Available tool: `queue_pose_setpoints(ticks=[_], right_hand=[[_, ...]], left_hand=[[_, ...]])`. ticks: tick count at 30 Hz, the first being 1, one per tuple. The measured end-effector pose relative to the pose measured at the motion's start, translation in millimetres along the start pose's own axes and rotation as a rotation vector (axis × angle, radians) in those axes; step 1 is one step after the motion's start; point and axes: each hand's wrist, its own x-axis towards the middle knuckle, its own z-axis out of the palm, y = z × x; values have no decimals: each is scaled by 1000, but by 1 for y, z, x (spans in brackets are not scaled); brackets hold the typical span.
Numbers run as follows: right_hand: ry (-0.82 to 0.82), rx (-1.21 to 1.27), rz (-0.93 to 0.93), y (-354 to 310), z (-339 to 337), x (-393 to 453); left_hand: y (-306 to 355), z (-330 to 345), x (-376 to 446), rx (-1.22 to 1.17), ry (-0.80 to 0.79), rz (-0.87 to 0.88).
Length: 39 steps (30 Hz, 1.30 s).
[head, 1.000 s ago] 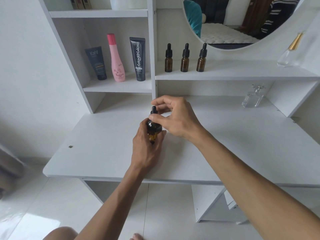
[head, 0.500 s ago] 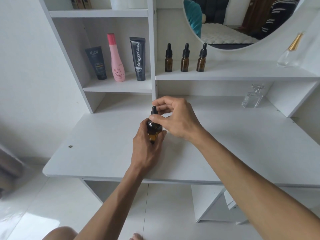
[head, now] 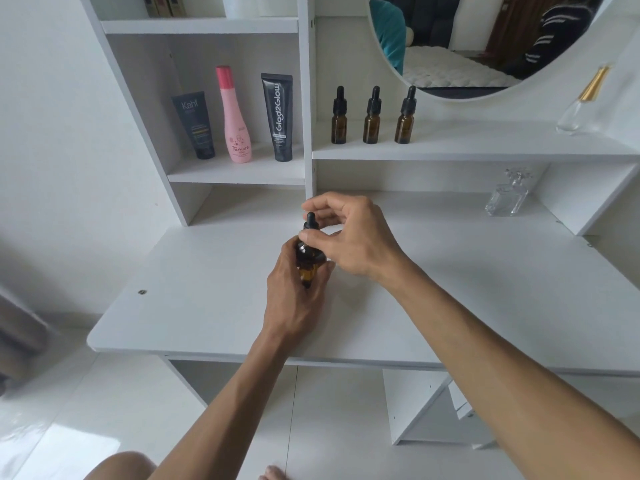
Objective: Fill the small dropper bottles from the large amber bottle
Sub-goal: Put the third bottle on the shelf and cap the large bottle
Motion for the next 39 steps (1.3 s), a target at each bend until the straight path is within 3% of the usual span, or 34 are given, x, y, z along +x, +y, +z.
queue_pose_setpoints(ticks=[14, 29, 39], right_hand=[[68, -15, 11, 0, 3, 1], [10, -21, -2, 3, 4, -1], [130, -74, -18, 4, 12, -2]], left_hand=[[0, 0, 1, -9, -2, -1], [5, -2, -3, -13, -8, 7], [5, -2, -1, 7, 8, 5]])
